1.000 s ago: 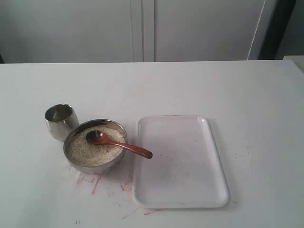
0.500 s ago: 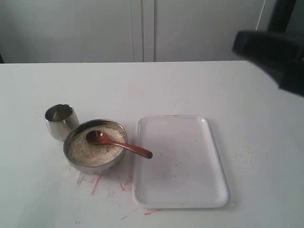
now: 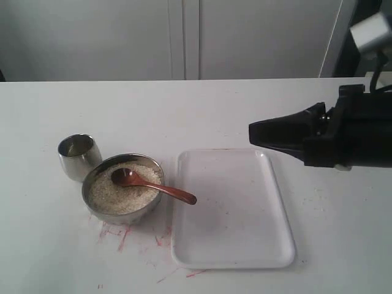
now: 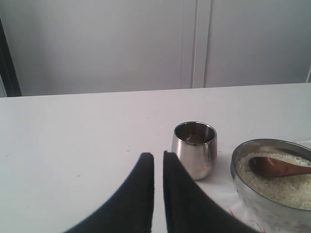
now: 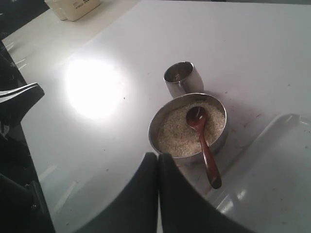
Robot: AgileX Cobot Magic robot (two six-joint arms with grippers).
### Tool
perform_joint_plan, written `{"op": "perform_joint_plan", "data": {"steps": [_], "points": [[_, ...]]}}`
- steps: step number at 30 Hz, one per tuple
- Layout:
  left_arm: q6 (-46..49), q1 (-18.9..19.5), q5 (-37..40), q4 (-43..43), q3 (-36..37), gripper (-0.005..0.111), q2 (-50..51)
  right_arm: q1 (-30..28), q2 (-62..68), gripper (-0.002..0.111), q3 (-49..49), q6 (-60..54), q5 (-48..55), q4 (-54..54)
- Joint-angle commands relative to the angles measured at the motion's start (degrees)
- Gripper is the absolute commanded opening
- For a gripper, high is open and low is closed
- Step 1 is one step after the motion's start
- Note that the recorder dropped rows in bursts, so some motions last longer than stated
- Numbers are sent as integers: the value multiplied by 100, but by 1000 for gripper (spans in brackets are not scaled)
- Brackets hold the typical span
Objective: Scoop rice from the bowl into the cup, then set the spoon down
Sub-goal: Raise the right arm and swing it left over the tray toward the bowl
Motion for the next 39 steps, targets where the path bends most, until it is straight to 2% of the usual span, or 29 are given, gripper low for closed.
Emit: {"op": "perform_joint_plan", "data": {"steps": [1,7,19,21,25,29,34,37,39], "points": [[-8,-7,-27,-22,-19,14,-24,6,145,0,-51,-76,-75,173],[-8,-7,-27,-22,-19,14,-24,102,455,0,-51,-61,-258,378],[-8,-7,-27,-22,-19,14,-24,1123,1468,0,-673,-103,-33,4],[-8,-7,-27,-22,-19,14,-24,1315,1631,0,-796,-132,222,4],[-8,-7,-27,-22,-19,14,-24,1693,1797,0,-922,-259,1741,4],[-8,-7,-27,-22,-19,14,-24,1967,1760,0,-1192,-1001,3112,4],[-8,-7,-27,-22,-19,14,-24,2229,1424,0,-1542,-1653,4040,4],[-8,-7,-27,-22,-19,14,-24,2546,1158,0,-1950,-2466,3923,4],[-8,-7,-27,-22,-19,14,-24,2646,1123,0,-2131,-2476,3569,4]]}}
